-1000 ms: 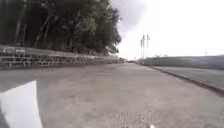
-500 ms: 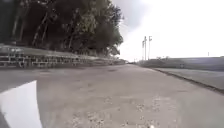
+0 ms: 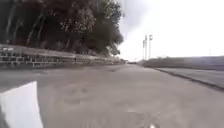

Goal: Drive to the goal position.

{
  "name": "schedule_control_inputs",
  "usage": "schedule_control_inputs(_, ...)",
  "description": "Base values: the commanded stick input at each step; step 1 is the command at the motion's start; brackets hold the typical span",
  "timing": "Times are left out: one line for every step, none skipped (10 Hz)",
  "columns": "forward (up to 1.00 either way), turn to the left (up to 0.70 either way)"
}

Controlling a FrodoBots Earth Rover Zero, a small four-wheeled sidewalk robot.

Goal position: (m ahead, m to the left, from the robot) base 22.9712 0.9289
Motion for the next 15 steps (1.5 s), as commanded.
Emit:
schedule_control_inputs(1.0, 0.0)
schedule_control_inputs(1.0, 0.0)
schedule_control_inputs(1.0, 0.0)
schedule_control_inputs(1.0, 0.0)
schedule_control_inputs(1.0, 0.0)
schedule_control_inputs(1.0, 0.0)
schedule_control_inputs(1.0, 0.0)
schedule_control_inputs(1.0, -0.27)
schedule_control_inputs(1.0, -0.27)
schedule_control_inputs(1.0, -0.21)
schedule_control_inputs(1.0, -0.07)
schedule_control_inputs(1.0, 0.0)
schedule_control_inputs(1.0, 0.0)
schedule_control_inputs(1.0, 0.0)
schedule_control_inputs(1.0, 0.0)
